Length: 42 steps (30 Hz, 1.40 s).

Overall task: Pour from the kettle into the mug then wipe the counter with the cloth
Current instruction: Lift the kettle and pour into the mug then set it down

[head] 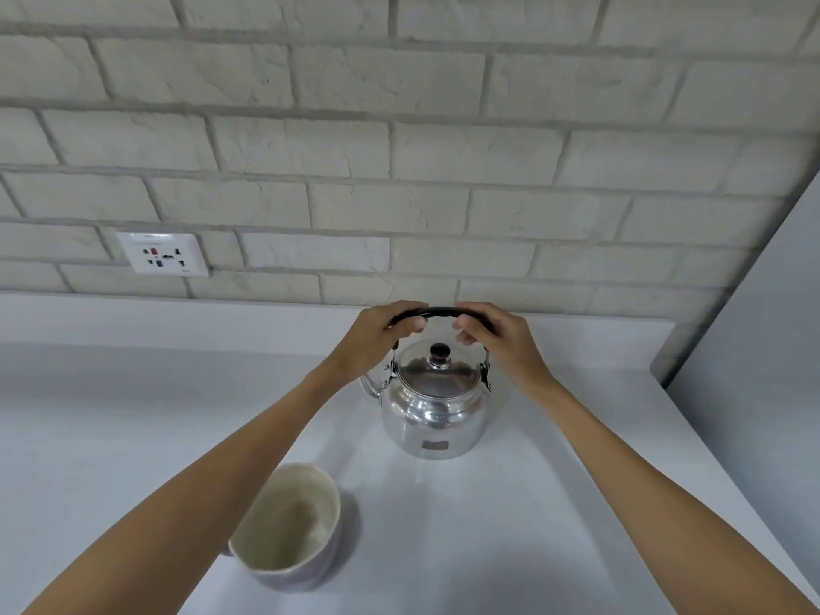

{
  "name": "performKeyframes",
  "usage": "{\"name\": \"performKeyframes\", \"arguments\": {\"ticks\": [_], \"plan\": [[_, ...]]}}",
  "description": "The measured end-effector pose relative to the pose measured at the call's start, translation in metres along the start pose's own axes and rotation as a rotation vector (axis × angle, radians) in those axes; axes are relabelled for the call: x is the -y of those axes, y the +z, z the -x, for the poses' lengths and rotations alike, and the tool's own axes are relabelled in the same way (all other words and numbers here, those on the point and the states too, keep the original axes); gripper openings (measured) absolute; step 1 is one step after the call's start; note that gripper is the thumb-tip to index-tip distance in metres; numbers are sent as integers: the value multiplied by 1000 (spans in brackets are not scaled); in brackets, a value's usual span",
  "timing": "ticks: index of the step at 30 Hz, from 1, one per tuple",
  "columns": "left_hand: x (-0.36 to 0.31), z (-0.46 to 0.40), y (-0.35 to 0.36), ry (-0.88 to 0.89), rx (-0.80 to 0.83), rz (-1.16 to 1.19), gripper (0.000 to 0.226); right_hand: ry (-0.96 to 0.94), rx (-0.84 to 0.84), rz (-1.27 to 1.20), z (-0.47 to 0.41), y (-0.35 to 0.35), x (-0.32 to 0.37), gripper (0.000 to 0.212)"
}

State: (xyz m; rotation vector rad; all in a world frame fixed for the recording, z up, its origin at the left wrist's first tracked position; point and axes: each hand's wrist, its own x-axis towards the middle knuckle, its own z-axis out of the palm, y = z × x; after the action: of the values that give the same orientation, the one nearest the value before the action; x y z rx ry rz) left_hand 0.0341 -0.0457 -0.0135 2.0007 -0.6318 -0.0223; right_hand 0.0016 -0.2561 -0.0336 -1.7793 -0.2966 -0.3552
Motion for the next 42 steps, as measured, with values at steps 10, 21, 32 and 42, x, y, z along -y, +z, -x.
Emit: {"name": "performKeyframes", "arguments": {"ticks": [10, 21, 32, 42], "plan": [[-12, 7, 1, 21, -22, 1, 19, -6, -39, 31, 5, 2, 6, 12], [-81, 11, -23, 180, -88, 15, 24, -132, -104, 18, 4, -20, 80, 18], [-187, 47, -68, 305, -205, 108, 26, -279, -204, 1, 18, -32, 206, 12], [-178, 115, -72, 315, -197, 120, 31, -277, -121, 29, 72, -8, 222, 13]]}}
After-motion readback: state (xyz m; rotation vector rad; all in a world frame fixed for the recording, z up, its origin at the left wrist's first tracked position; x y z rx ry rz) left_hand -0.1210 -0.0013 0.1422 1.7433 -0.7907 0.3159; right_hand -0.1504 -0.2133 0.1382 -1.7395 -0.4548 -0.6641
